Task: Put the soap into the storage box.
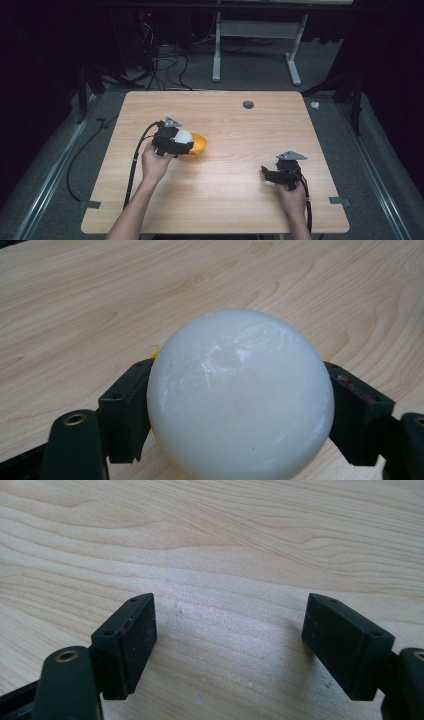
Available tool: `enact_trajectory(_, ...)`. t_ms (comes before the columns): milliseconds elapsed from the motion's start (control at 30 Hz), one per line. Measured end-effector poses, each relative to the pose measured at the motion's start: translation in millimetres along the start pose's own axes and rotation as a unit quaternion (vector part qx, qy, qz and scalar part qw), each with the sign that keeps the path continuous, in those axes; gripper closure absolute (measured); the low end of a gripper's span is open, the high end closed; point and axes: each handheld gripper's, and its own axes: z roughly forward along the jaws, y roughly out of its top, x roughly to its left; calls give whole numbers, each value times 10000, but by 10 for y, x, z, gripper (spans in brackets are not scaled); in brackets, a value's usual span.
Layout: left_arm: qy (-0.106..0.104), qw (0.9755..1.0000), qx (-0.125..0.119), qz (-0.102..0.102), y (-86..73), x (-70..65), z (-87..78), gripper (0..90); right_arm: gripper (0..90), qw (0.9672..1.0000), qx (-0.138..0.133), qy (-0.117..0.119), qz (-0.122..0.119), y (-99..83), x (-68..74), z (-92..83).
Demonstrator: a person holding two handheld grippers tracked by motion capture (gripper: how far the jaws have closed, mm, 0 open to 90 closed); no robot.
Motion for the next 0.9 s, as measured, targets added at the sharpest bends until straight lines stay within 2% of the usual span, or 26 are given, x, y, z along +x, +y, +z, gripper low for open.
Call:
enact_trajectory(167, -6, 10000, 14, -59, 7, 9, 47, 239, 227, 10000, -1, 2, 1, 0, -1, 0)
enact_trajectory(900, 227, 9992, 153, -276, 17, 40, 357, 239, 227, 10000, -3, 5, 6, 0, -3, -1)
